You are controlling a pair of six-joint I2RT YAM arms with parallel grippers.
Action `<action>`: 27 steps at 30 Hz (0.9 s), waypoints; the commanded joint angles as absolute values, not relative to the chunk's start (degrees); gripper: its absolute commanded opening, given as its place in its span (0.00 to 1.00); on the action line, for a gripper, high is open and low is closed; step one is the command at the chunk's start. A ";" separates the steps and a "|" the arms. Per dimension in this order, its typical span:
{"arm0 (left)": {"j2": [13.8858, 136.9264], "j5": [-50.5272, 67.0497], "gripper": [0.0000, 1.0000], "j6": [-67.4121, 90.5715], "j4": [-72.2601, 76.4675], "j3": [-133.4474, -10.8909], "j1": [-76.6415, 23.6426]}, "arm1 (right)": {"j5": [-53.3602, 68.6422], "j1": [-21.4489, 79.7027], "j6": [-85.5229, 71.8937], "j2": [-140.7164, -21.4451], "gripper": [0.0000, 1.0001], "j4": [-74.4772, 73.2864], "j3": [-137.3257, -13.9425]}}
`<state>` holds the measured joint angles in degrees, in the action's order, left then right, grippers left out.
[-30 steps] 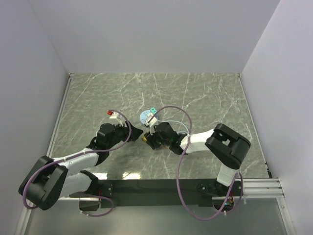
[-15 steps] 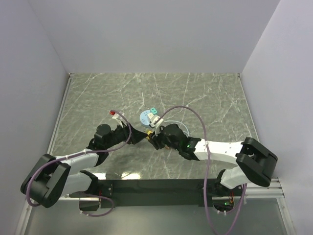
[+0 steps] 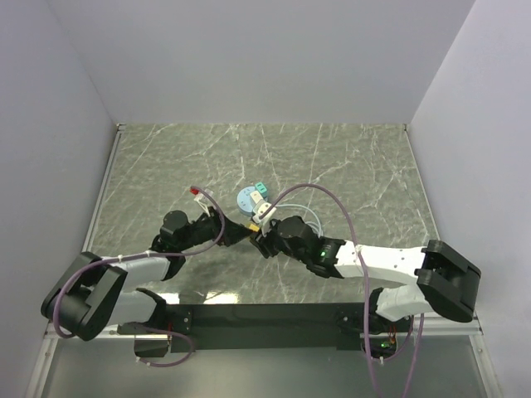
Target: Insert the plug
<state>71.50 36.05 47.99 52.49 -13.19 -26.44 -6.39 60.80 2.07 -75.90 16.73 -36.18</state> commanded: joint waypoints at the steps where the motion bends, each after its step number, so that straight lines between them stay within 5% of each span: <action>1: 73.47 39.46 0.71 50.45 58.79 -13.45 -26.28 | -8.00 61.78 3.78 -73.04 0.31 18.55 -36.12; 9: 72.51 40.43 0.58 51.77 61.62 -12.66 -26.37 | -9.40 63.28 4.22 -73.83 0.30 18.11 -36.83; 15: 72.86 42.71 0.31 52.91 63.63 -12.13 -26.37 | -11.16 63.37 4.13 -73.04 0.31 18.02 -36.83; 17: 73.47 43.42 0.14 53.61 65.30 -12.13 -26.28 | -12.29 63.37 3.96 -72.25 0.34 18.37 -36.83; 19: 74.18 44.12 0.00 54.31 67.22 -12.22 -26.28 | -13.18 63.28 3.60 -71.81 0.45 18.20 -37.09; 24: 74.79 42.19 0.00 55.02 70.83 -13.27 -26.02 | -13.80 62.93 2.03 -67.95 0.90 18.81 -35.86; 27: 74.01 41.05 0.00 54.58 71.98 -14.15 -24.18 | -11.35 61.35 0.10 -62.86 0.93 18.98 -33.76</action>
<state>74.56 40.32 54.35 65.71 -12.45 -25.47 -11.33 62.76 2.33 -68.16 16.45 -35.44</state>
